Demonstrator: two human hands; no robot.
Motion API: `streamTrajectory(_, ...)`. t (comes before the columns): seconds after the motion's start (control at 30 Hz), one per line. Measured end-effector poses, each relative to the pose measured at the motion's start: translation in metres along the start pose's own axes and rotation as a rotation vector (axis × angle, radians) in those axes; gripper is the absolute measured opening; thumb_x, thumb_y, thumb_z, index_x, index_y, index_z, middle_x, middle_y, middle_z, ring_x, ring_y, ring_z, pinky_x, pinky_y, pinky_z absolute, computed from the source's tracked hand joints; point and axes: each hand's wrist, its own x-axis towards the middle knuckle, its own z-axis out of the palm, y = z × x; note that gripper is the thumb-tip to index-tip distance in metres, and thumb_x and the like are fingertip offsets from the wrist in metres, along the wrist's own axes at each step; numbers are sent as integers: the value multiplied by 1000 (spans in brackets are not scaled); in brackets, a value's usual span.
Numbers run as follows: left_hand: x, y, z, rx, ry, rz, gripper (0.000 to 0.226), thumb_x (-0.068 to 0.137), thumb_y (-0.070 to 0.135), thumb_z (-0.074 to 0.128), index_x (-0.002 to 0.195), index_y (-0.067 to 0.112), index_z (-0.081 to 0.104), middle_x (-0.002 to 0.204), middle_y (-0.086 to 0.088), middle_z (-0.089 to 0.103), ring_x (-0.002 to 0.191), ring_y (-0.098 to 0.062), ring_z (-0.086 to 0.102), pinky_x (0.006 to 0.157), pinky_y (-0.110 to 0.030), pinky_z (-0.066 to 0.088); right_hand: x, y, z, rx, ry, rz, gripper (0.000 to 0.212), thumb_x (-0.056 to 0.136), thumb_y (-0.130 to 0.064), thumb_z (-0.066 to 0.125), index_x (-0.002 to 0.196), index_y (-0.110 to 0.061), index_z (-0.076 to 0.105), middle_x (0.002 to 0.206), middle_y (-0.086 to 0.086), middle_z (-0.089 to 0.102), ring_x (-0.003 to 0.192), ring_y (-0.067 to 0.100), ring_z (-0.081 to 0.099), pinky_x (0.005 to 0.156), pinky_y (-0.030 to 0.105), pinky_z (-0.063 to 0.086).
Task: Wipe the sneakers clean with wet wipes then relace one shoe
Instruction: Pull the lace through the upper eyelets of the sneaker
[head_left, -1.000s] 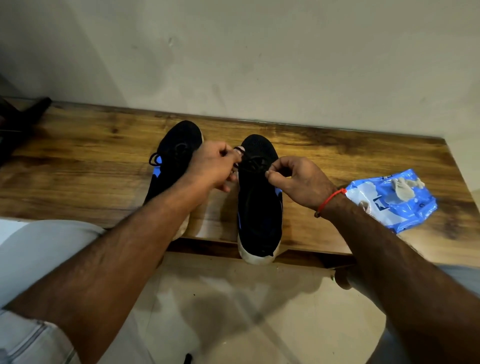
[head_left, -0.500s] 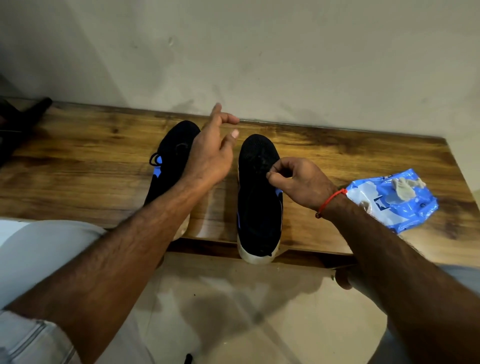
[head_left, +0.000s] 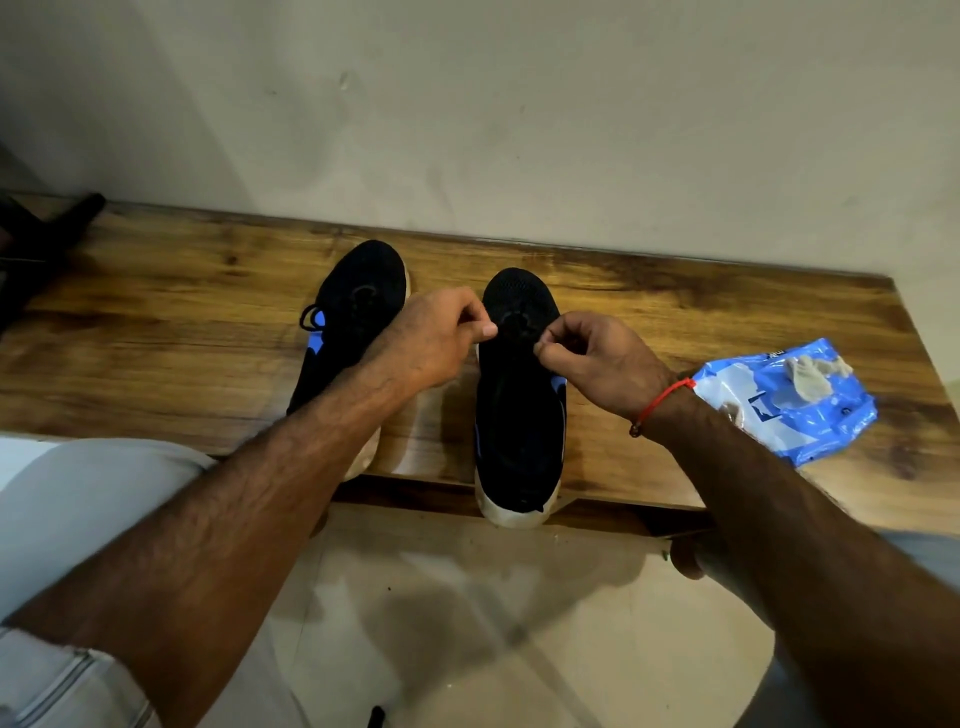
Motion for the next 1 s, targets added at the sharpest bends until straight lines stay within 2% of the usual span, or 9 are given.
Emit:
streamTrajectory(0.1, 1, -5, -12, 122, 261, -53, 13, 103, 19, 54, 116, 16, 54, 112, 2, 54, 93, -8, 55, 69, -20, 43, 0, -1, -1, 4, 8, 19, 9, 90, -22, 66, 90, -13, 68, 80, -4, 66, 73, 9, 59, 66, 27, 50)
streamTrajectory(0.17, 2, -9, -17, 158, 364, -8, 32, 101, 14, 57, 130, 16, 44, 129, -6, 45, 99, -9, 51, 73, -19, 47, -1, -1, -1, -1, 15, 20, 9, 91, -22, 66, 90, -13, 69, 77, -8, 63, 70, 4, 56, 64, 22, 47)
streamTrajectory(0.27, 0, -8, -8, 166, 229, 85, 44, 96, 30, 68, 135, 23, 48, 138, -5, 43, 107, -9, 49, 92, -26, 44, -1, -2, 1, 17, 4, 10, 8, 91, -21, 65, 90, -14, 68, 76, -10, 62, 69, 3, 55, 65, 22, 45)
streamTrajectory(0.4, -4, -5, 16, 71, -31, 78, 23, 89, 42, 74, 104, 26, 71, 103, 7, 68, 99, -9, 62, 89, -34, 54, 0, -2, 1, 25, -7, 3, 9, 91, -23, 65, 91, -15, 68, 79, -7, 63, 72, 7, 57, 68, 28, 49)
streamTrajectory(0.57, -6, 1, 17, 19, 13, 152, 14, 87, 28, 78, 98, 20, 74, 93, 7, 70, 90, -10, 66, 78, -34, 60, -1, 0, 0, 76, -45, -17, 15, 91, -32, 69, 95, -18, 70, 89, -1, 70, 82, 9, 65, 70, 28, 55)
streamTrajectory(0.7, -5, 1, 11, -22, 10, 89, 13, 84, 28, 81, 93, 20, 75, 87, 10, 70, 82, -4, 68, 63, -21, 57, 0, 0, -5, 26, -101, 5, 13, 91, -31, 68, 98, -20, 70, 92, -3, 71, 88, 11, 67, 74, 25, 55)
streamTrajectory(0.83, -5, 3, 11, -61, -25, 68, 3, 91, 19, 73, 93, 17, 74, 79, 10, 68, 66, 7, 65, 52, -8, 48, 1, 1, -4, -15, -59, 42, 10, 91, -29, 68, 87, -21, 68, 78, -9, 65, 70, 2, 57, 60, 15, 44)
streamTrajectory(0.9, -6, 1, 11, -36, -4, 79, 7, 97, 12, 65, 96, 11, 72, 78, 5, 67, 63, 7, 63, 60, -12, 52, 2, 3, -2, -16, -20, 65, 10, 88, -28, 67, 82, -20, 65, 75, -8, 62, 69, 7, 54, 62, 25, 45)
streamTrajectory(1.0, -4, -6, 3, 137, 225, 98, 18, 101, 7, 55, 115, 11, 65, 109, -5, 65, 94, -11, 65, 81, -32, 60, 3, 4, -2, 11, -4, 77, 10, 85, -25, 67, 79, -21, 61, 73, -7, 58, 66, 9, 51, 61, 30, 45)
